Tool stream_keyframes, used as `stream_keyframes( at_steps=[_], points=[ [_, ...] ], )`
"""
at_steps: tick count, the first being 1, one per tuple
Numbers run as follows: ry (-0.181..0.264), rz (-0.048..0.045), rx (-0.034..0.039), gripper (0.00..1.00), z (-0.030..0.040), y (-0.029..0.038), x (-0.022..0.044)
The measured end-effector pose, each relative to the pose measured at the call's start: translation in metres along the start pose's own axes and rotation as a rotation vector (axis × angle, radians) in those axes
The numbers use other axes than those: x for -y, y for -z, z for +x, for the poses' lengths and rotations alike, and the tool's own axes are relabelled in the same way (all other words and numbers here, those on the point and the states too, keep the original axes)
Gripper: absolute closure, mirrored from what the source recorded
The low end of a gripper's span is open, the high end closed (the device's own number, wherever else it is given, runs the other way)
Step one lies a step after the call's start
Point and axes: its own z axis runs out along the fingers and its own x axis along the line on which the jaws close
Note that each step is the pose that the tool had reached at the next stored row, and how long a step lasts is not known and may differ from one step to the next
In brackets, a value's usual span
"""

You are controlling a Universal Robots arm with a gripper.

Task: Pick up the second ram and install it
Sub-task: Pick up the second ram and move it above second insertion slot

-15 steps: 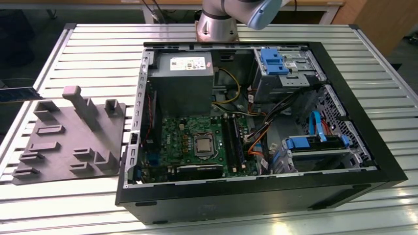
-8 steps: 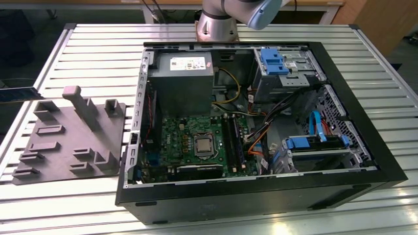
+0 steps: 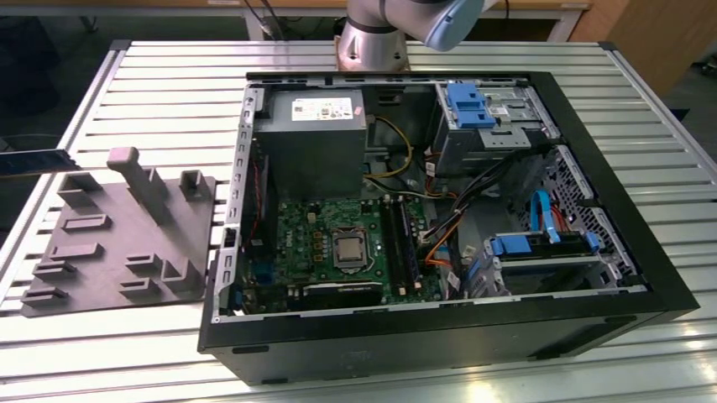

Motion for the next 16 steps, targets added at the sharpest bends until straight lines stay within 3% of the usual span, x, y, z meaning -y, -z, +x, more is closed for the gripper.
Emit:
stream_keyframes(
  at_steps=[16],
  points=[
    [0.0, 0.0, 0.0, 0.89, 0.0005, 0.0003, 0.0155]
  ],
)
